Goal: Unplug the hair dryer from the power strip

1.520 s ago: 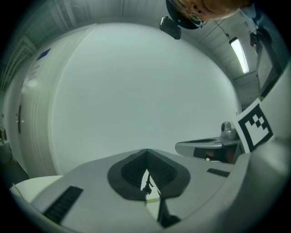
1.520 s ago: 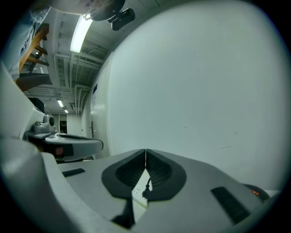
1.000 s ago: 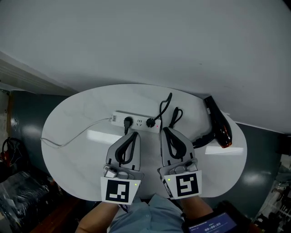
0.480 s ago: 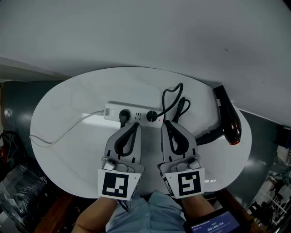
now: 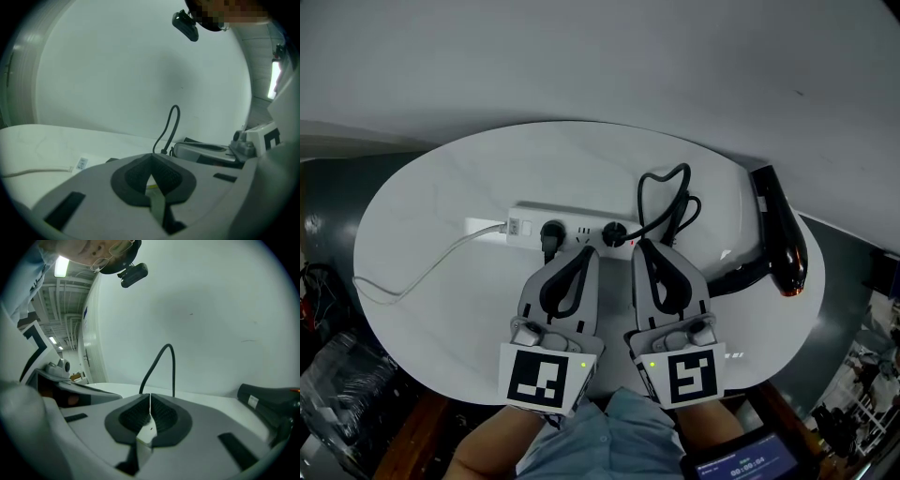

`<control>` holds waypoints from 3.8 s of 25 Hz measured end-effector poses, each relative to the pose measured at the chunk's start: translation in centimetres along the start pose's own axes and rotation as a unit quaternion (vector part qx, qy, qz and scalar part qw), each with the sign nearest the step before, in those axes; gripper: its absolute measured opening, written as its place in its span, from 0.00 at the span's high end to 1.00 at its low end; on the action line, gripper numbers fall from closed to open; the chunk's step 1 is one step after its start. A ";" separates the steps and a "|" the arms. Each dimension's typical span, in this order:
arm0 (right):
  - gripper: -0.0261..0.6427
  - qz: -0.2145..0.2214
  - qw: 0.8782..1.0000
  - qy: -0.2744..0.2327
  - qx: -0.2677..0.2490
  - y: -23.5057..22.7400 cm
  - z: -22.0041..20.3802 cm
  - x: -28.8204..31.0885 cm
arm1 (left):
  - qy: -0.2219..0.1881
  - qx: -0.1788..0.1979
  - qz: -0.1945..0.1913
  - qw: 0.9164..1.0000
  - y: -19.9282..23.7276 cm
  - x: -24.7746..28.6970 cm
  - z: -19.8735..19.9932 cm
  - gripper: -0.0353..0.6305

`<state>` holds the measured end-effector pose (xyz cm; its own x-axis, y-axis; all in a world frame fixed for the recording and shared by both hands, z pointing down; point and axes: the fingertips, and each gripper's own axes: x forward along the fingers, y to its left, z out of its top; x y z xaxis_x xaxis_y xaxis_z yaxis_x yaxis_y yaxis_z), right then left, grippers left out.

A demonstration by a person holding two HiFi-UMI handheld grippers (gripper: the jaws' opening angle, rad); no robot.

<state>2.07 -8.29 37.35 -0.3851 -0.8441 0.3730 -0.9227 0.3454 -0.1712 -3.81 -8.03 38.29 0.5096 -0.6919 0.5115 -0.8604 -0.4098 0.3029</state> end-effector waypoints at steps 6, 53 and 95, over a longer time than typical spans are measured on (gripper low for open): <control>0.96 0.004 1.000 0.006 0.002 0.1 -0.3 0.1 | 0.030 -0.044 0.001 0.999 0.5 0.6 -1.6 0.95; 0.83 0.046 0.999 -0.013 0.025 1.2 0.5 1.1 | 0.072 -0.116 0.008 0.991 1.0 2.0 -4.4 0.95; 0.89 0.055 0.998 0.009 -0.002 2.2 -0.4 2.7 | 0.074 -0.117 0.003 0.990 0.9 2.1 -4.5 0.95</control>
<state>-1.05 -9.66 38.39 -0.4838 -0.7936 0.3689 -0.8752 0.4363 -0.2090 -3.50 -7.17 43.24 0.5138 -0.5914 0.6216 -0.8489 -0.2455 0.4681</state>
